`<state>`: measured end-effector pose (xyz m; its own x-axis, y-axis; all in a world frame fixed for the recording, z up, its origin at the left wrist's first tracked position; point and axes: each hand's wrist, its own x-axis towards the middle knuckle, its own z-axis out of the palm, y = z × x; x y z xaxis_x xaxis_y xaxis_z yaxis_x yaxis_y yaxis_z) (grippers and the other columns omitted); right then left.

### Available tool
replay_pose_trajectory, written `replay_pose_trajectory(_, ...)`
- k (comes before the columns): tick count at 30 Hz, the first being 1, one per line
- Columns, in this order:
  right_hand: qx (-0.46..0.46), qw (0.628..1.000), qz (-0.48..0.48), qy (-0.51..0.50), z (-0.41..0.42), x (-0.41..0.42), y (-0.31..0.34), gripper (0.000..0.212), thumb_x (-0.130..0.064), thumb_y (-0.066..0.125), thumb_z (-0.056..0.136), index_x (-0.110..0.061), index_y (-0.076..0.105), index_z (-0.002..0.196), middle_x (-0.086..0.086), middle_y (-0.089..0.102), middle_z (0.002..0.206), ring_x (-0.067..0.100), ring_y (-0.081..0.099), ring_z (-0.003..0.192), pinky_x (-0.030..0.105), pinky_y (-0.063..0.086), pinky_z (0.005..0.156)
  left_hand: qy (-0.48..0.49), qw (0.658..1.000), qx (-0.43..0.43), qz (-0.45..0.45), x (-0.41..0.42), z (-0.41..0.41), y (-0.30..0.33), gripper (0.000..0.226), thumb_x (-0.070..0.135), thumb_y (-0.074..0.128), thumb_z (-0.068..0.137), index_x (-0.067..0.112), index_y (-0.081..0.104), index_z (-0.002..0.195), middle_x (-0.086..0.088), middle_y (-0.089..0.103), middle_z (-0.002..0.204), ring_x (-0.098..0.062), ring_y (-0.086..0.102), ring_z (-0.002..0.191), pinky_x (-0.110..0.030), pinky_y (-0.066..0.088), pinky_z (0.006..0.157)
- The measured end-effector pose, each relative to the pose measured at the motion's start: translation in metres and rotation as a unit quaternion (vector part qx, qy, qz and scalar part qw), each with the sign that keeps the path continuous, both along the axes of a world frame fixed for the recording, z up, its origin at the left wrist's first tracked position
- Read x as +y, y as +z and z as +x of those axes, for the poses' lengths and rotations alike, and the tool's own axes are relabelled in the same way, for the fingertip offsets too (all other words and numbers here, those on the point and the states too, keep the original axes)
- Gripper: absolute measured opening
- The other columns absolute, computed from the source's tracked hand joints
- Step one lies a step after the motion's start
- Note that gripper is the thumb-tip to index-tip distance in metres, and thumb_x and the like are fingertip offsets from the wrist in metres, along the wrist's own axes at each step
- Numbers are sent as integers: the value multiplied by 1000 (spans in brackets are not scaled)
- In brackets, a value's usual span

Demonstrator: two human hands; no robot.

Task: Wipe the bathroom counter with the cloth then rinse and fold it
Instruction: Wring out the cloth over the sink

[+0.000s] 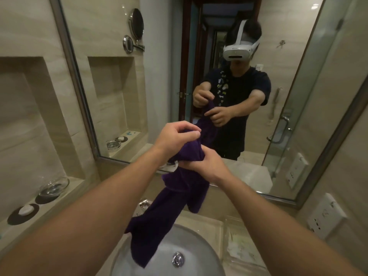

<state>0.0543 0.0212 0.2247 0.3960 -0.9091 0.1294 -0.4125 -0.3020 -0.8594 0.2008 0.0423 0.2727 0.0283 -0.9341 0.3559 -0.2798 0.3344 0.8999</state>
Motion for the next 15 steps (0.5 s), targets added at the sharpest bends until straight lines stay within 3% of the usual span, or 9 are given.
replay_pose_trajectory(2, 116, 992, -41, 7, -4, 0, 27, 45, -54, 83, 69, -31, 65, 103, -7, 71, 93, 15, 69, 86, 38, 58, 82, 36, 996, -74, -19, 2, 14, 12, 15, 20, 69, 92, 13, 76, 102, 0, 75, 99, -11, 68, 93, -31, 53, 90)
replay_pose_trajectory(4, 203, 977, -69, 7, -6, -2, 49, 40, -59, 79, 72, -31, 65, 97, -8, 71, 88, 13, 68, 81, 36, 58, 78, 41, 985, -165, -7, 4, 32, 28, 26, 35, 71, 87, 20, 75, 107, 3, 73, 99, -11, 67, 94, -31, 53, 88)
replay_pose_trajectory(6, 249, 964, -96, 3, -9, -2, 67, 37, -61, 77, 73, -32, 66, 92, -9, 70, 86, 12, 67, 80, 38, 58, 79, 19, 965, -257, 43, 7, 48, 49, 44, 45, 76, 78, 28, 69, 118, 4, 69, 108, -16, 66, 99, -34, 54, 90)
replay_pose_trajectory(9, 270, 950, -157, -15, -4, -2, 95, 30, -58, 79, 70, -34, 68, 84, -10, 70, 81, 12, 66, 80, 43, 57, 80, -22, 903, -407, 133, 11, 59, 75, 67, 40, 85, 73, 32, 56, 132, 9, 62, 119, -16, 62, 105, -33, 53, 91)
replay_pose_trajectory(11, 263, 948, -179, -14, 6, -1, 118, 25, -48, 82, 73, -31, 69, 85, -10, 69, 82, 12, 65, 82, 42, 56, 81, -18, 864, -480, 149, 10, 60, 82, 59, 32, 88, 70, 31, 60, 122, 10, 66, 109, -15, 64, 98, -30, 53, 82)
replay_pose_trajectory(15, 269, 950, -160, -4, 10, -2, 166, 19, -23, 82, 78, -30, 70, 90, -7, 67, 90, 11, 61, 87, 31, 51, 73, 18, 828, -532, 177, 3, 71, 91, 33, 16, 85, 70, 29, 64, 93, 8, 68, 87, -18, 65, 84, -31, 52, 72)
